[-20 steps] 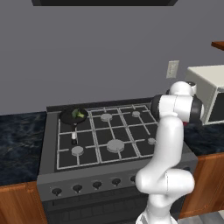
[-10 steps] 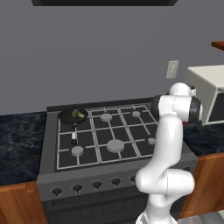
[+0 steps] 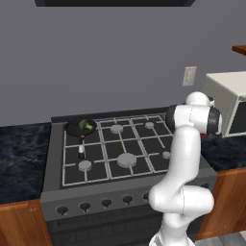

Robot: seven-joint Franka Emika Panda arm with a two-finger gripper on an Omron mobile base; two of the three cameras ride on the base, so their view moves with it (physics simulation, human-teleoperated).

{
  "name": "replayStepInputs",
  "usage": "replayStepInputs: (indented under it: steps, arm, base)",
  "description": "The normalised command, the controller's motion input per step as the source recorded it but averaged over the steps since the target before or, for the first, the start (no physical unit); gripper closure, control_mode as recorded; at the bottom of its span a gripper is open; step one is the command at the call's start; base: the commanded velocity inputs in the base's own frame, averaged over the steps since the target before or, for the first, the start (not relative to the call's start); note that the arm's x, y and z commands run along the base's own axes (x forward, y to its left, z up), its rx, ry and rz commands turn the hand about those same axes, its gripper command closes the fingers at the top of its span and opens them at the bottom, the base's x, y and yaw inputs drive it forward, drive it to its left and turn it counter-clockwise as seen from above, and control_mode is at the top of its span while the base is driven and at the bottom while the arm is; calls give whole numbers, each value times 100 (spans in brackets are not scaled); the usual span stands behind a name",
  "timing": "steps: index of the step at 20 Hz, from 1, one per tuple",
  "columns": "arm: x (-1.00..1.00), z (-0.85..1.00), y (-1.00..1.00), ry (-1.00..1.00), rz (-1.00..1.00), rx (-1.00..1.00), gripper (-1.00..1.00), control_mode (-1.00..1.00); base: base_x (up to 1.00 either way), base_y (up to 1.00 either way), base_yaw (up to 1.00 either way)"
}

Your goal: Put the broccoli and bell pepper in the pan. Then turn on the rear left burner and set the heat to medium.

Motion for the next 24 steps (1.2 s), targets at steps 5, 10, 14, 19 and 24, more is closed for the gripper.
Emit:
replayStepInputs:
  steps: [5,10,14,19,24]
  arm:
    - [0,0,0,0,0,0,100,-100]
    - [-4,0,2,0,5,0,100,-100]
    - [-27,40,39,-10,22,-1,100,-100]
    - [-6,76,63,-14,23,-3,100,-100]
    - [0,52,92,-10,22,-1,100,-100]
  base:
    - [0,0,0]
    - [0,0,0]
    - [0,0,0]
    - [0,0,0]
    - [0,0,0]
